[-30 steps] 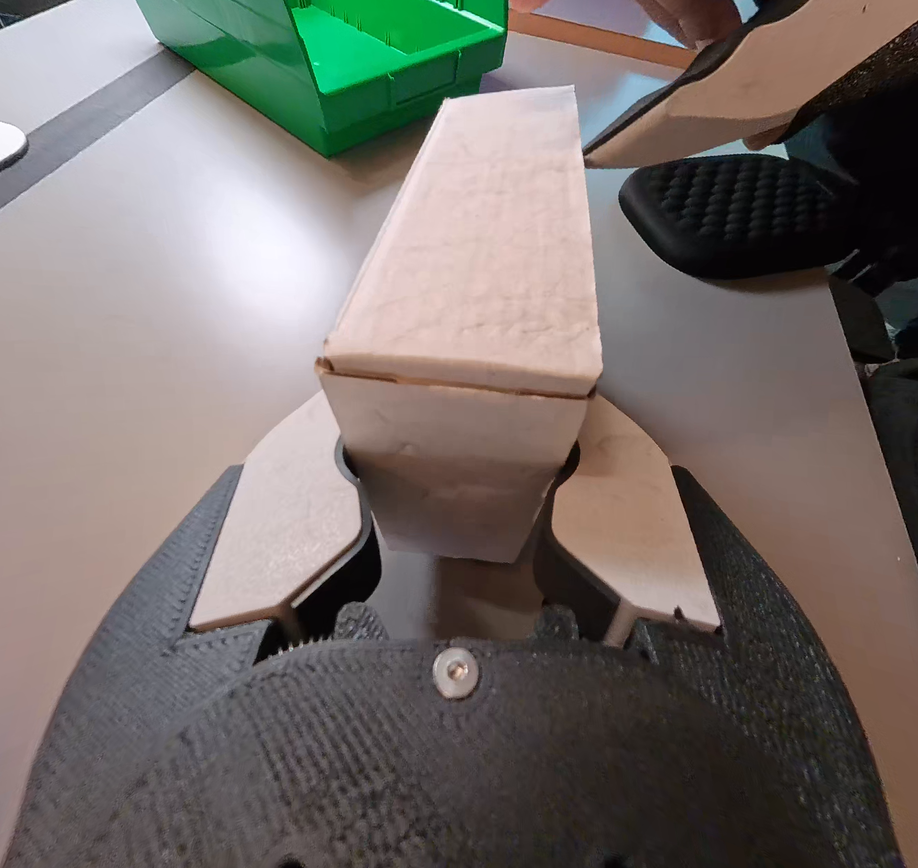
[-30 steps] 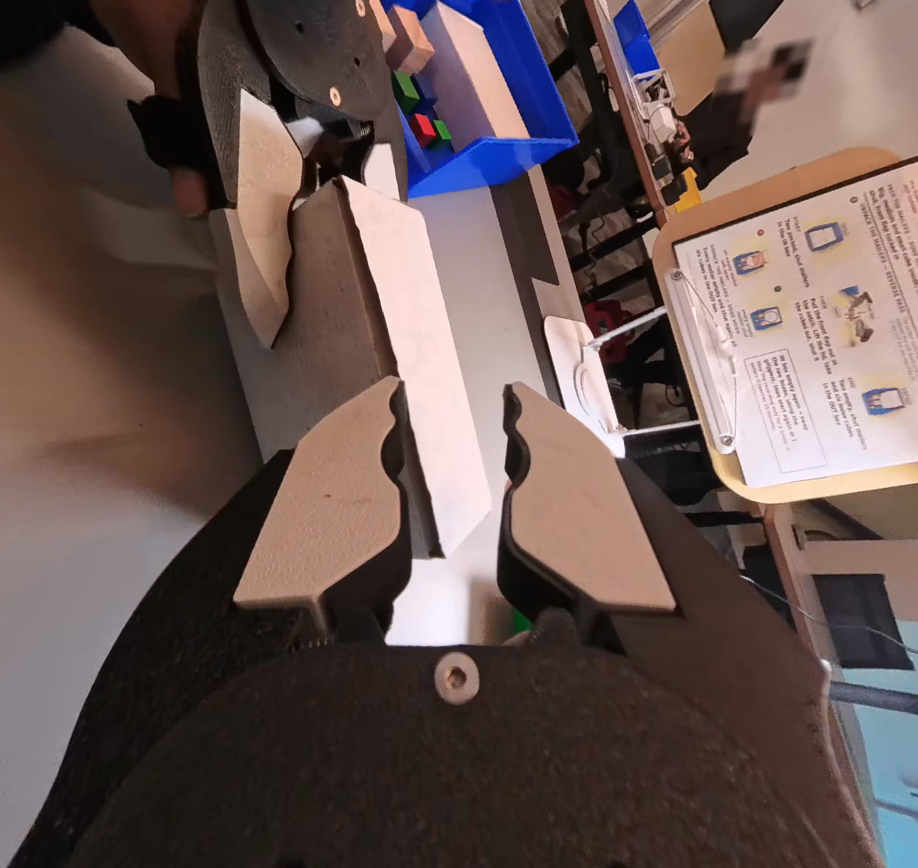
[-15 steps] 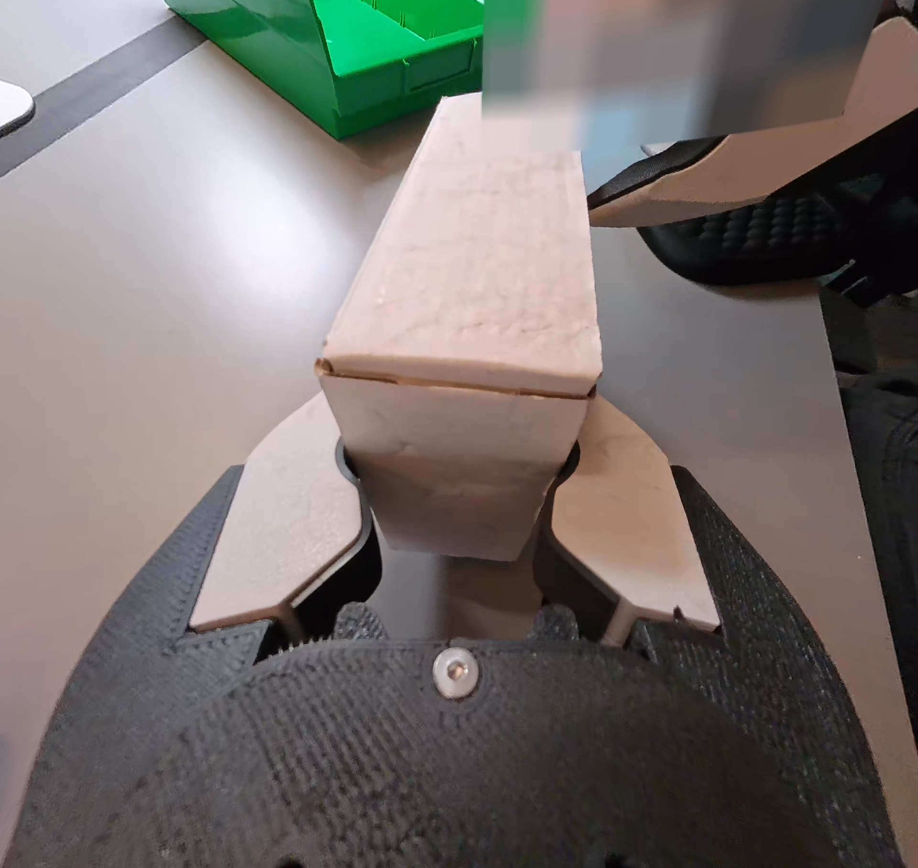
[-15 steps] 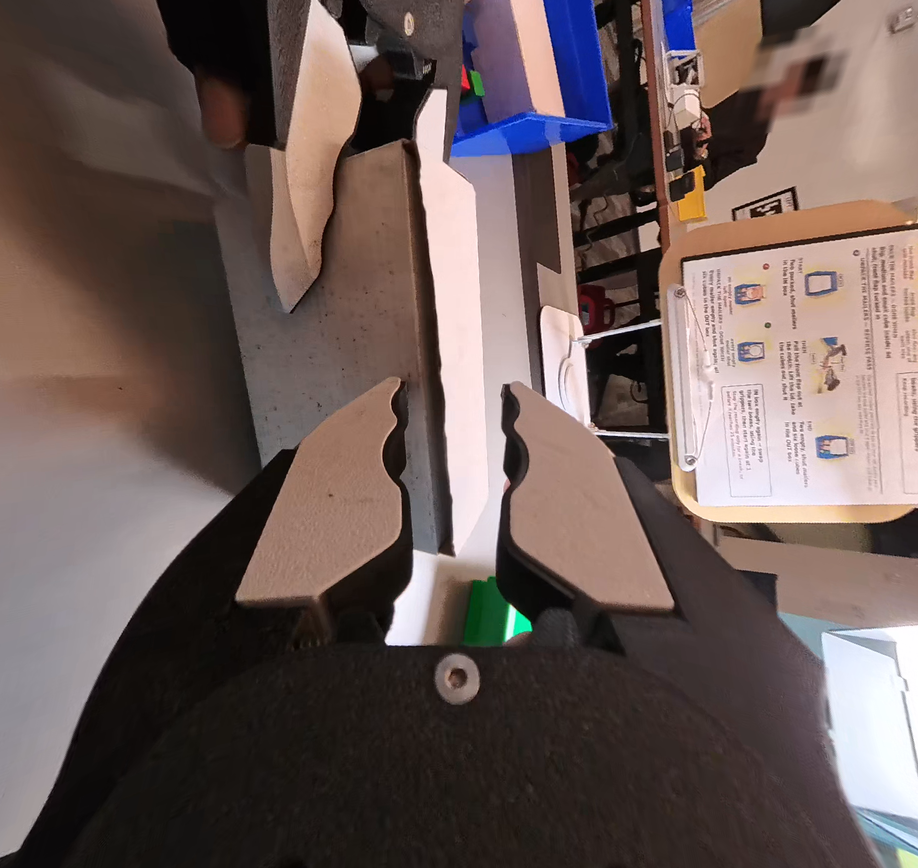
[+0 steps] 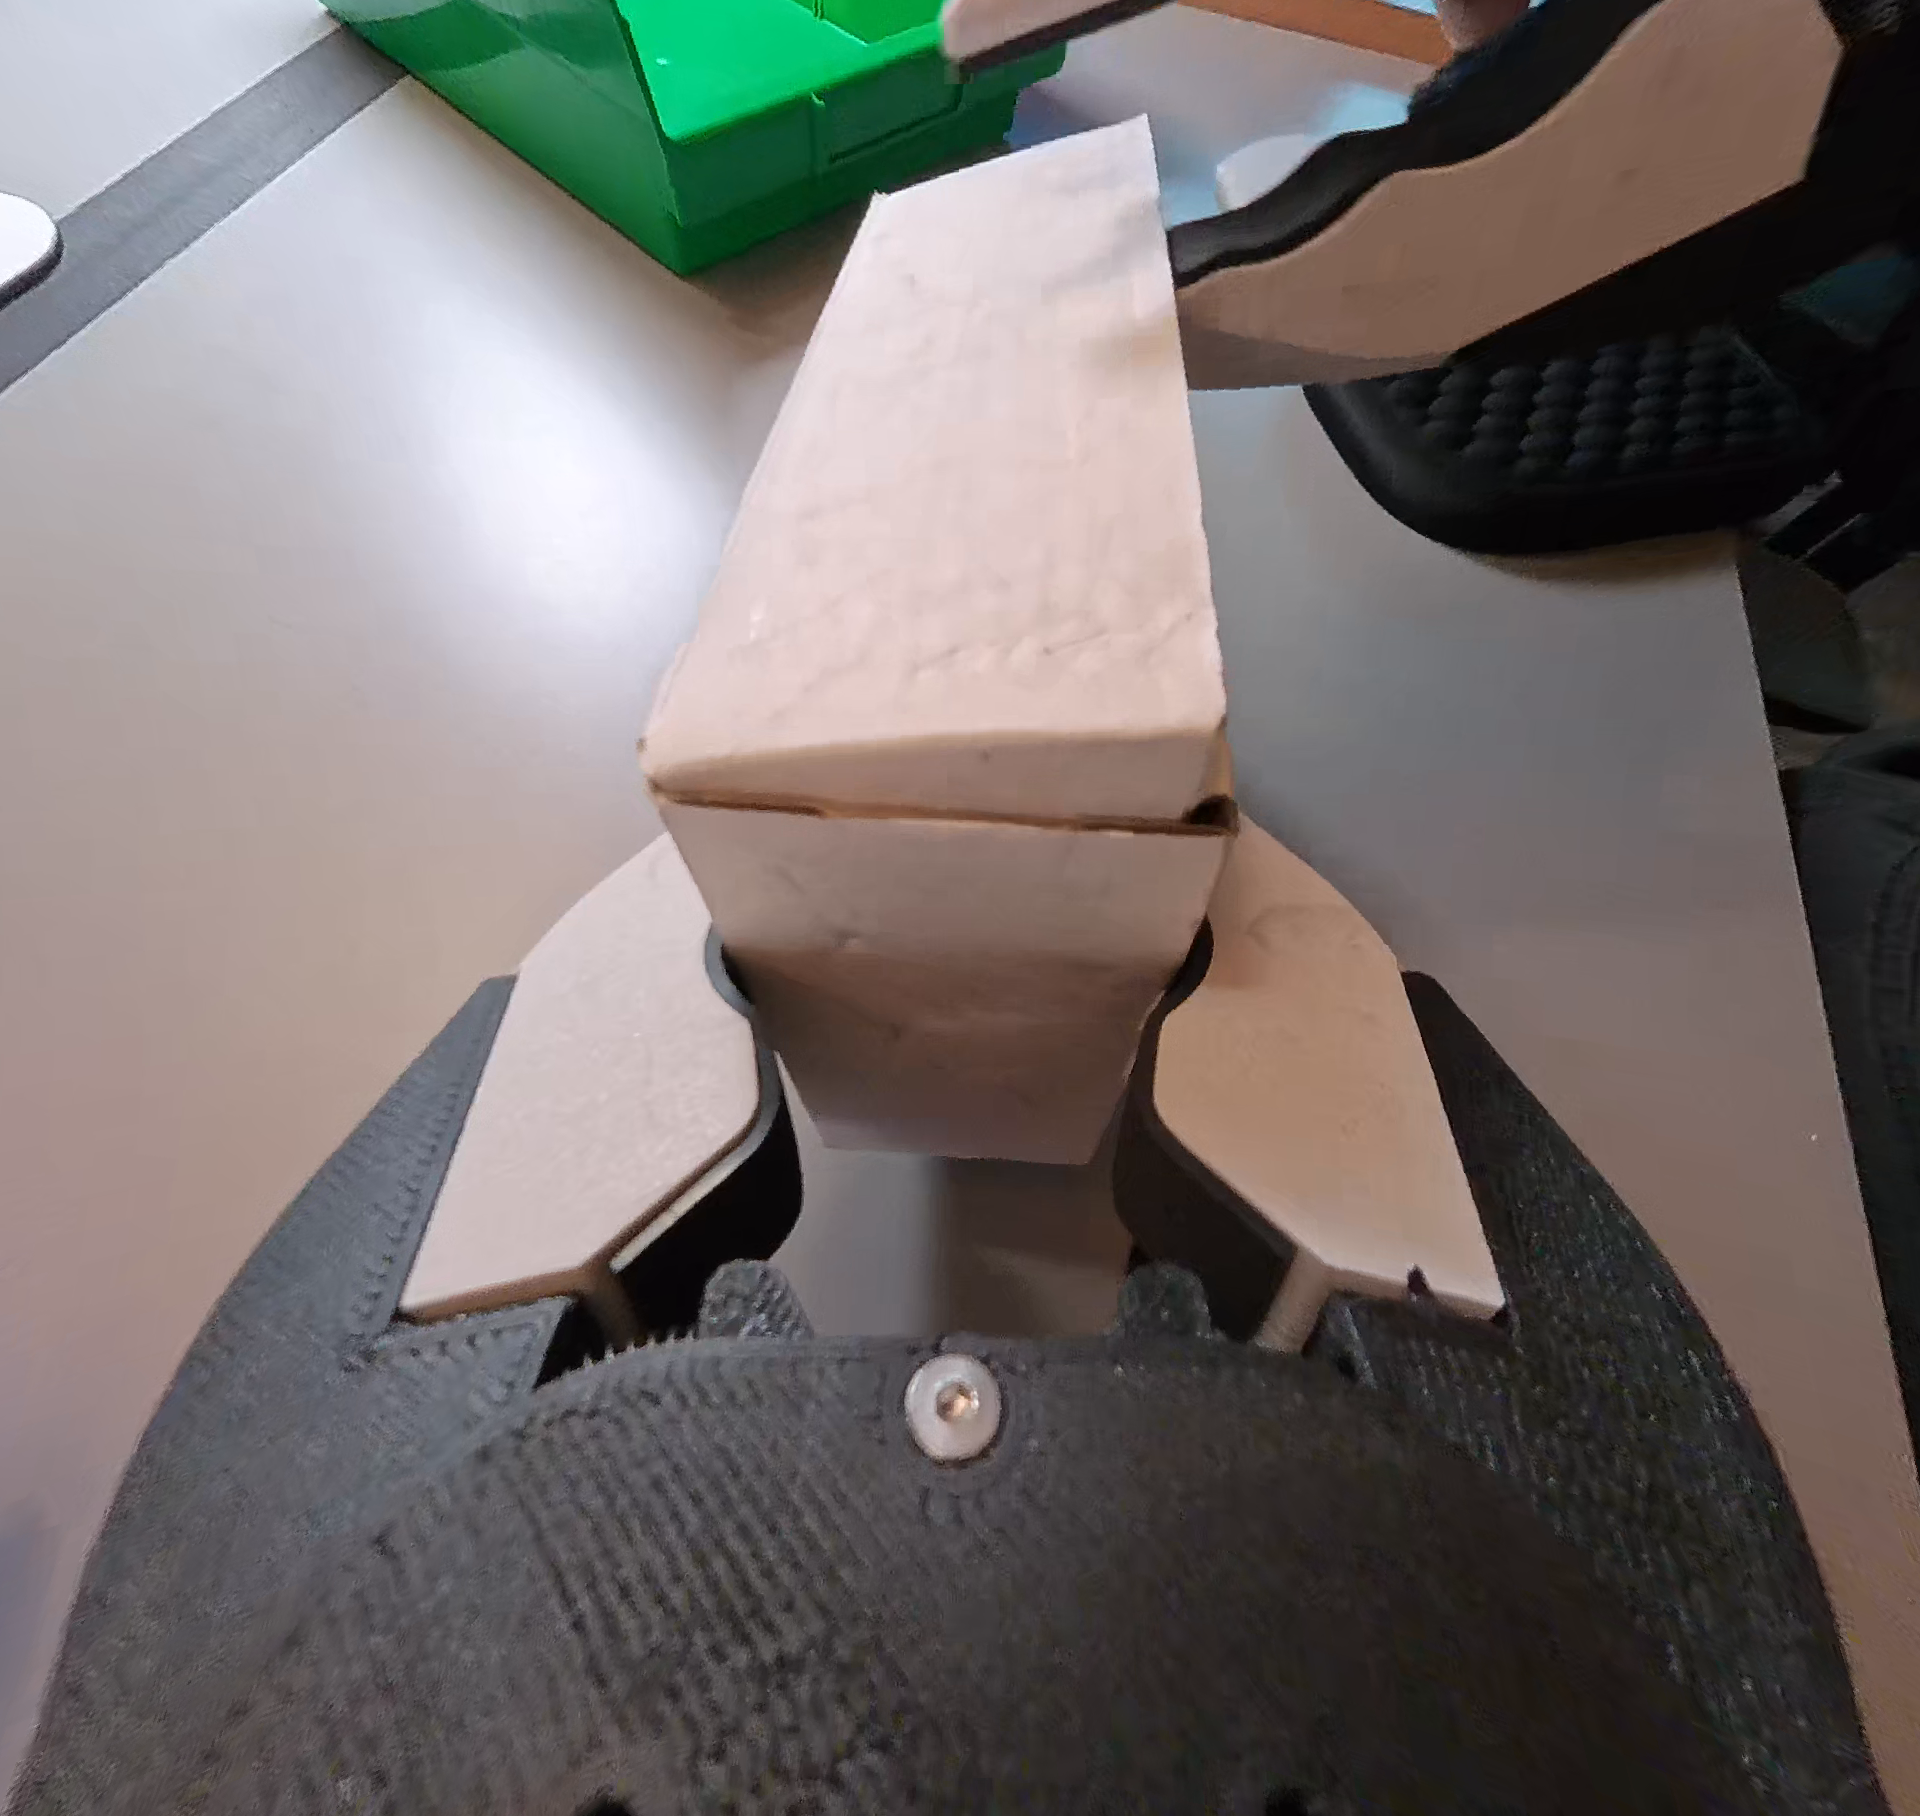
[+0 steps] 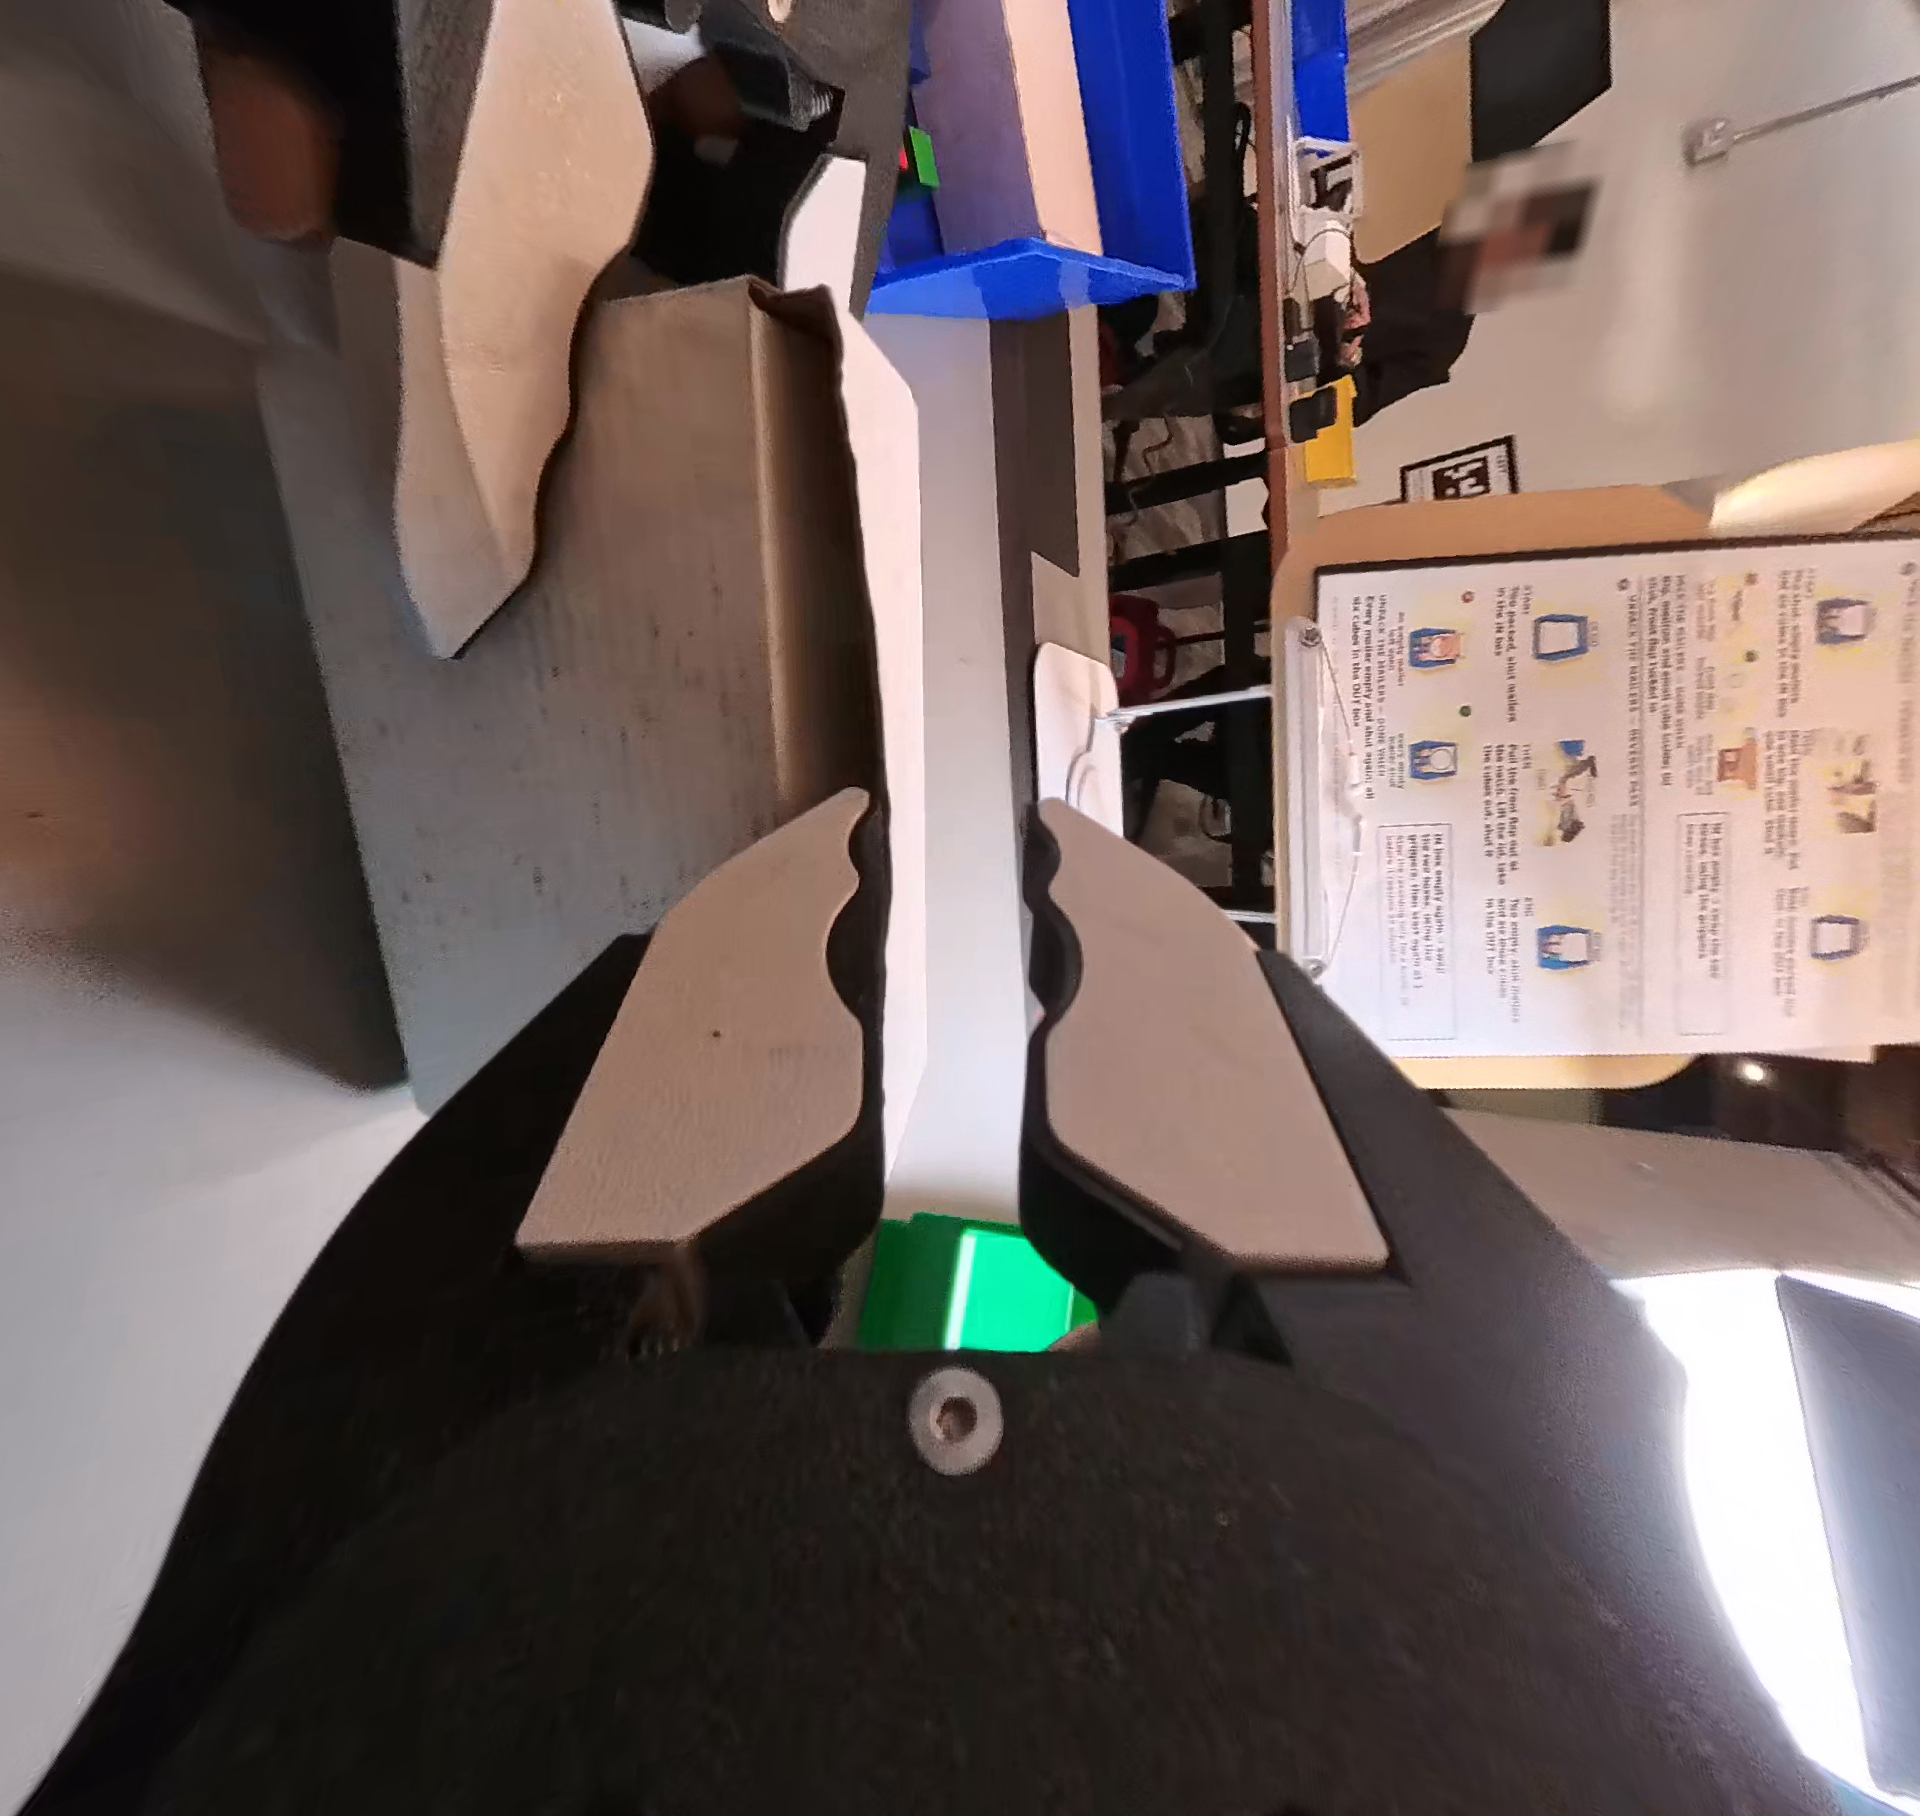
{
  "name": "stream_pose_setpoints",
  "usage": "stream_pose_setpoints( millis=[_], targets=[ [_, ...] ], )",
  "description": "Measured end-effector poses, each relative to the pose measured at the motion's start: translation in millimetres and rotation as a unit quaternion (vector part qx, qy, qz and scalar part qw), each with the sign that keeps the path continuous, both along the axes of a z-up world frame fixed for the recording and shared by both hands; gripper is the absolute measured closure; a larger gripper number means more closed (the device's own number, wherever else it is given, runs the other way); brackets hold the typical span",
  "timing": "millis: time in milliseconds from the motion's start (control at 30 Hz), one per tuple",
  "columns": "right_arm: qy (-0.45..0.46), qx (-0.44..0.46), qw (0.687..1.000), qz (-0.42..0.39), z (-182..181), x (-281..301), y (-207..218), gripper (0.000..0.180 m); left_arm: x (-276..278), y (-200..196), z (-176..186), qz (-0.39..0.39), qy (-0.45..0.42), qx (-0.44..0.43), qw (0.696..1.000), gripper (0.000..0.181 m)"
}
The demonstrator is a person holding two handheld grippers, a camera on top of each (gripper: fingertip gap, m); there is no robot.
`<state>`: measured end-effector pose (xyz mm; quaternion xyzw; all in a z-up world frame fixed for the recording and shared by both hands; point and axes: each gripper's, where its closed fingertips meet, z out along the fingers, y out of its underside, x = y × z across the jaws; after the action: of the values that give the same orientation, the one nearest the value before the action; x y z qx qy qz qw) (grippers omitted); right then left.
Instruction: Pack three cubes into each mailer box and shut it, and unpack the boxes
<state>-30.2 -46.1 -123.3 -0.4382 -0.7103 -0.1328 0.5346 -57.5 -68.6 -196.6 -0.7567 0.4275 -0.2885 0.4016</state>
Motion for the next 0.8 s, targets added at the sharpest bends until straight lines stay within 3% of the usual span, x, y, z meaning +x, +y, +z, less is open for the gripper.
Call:
stream_pose_setpoints(
  millis=[33,233,467,567,667,800],
  targets=[
    [-0.005,0.008,1.0,-0.002,-0.4,-1.2,1.6,0.156,0.9,-0.7,0.5,-0.002,0.003,0.008,1.0,0.106],
    [-0.021,-0.033,0.999,0.026,-6.5,-6.6,-1.5,0.171,1.8,-3.2,3.9,-0.021,0.023,0.063,0.997,0.106],
    [-0.05,-0.157,0.985,0.048,5.4,-5.0,-6.7,0.178,-5.1,13.5,2.5,-0.016,0.057,0.224,0.973,0.103],
    [-0.041,-0.173,0.983,0.034,18.6,-4.1,3.0,0.178,-20.0,25.3,-0.3,0.018,0.07,0.222,0.972,0.109],
    [-0.023,-0.154,0.988,0.005,37.4,-1.0,19.0,0.178,-37.6,34.2,-2.1,0.041,0.055,0.196,0.978,0.102],
    [0.001,-0.118,0.993,-0.03,49.6,4.5,30.7,0.178,-41.6,22.2,17.6,0.014,-0.065,0.105,0.992,0.098]
  ],
)
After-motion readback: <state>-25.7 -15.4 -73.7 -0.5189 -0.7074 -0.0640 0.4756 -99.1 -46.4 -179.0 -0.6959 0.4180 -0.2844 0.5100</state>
